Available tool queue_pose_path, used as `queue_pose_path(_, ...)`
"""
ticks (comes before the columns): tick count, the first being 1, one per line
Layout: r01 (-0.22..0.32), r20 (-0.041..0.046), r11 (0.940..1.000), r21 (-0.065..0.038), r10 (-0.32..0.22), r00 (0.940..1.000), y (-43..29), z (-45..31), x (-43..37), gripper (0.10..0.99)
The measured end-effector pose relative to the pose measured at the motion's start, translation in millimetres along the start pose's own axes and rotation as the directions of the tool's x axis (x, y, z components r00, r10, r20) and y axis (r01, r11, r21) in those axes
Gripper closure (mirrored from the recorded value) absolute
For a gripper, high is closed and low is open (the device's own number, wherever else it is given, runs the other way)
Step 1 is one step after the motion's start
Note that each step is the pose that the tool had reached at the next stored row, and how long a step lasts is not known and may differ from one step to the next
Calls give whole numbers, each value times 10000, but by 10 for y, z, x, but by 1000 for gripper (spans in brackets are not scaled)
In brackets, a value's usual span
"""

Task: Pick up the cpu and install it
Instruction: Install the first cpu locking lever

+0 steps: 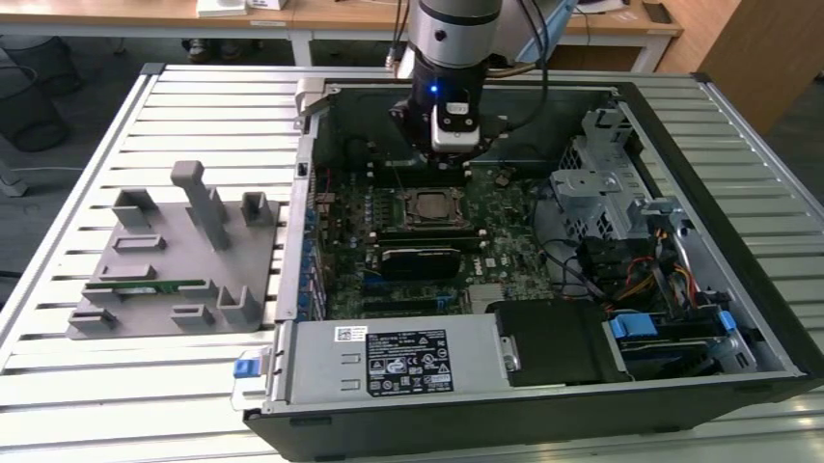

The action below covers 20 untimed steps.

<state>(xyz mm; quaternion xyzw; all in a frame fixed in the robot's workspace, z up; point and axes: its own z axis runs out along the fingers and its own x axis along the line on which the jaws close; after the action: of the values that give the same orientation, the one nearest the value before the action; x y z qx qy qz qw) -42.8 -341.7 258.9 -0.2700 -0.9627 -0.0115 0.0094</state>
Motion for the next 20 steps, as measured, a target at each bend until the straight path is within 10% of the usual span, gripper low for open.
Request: queue_pose_path(20, 1841, -35, 9829, 44, -1841, 9829, -8, -1, -5, 980)
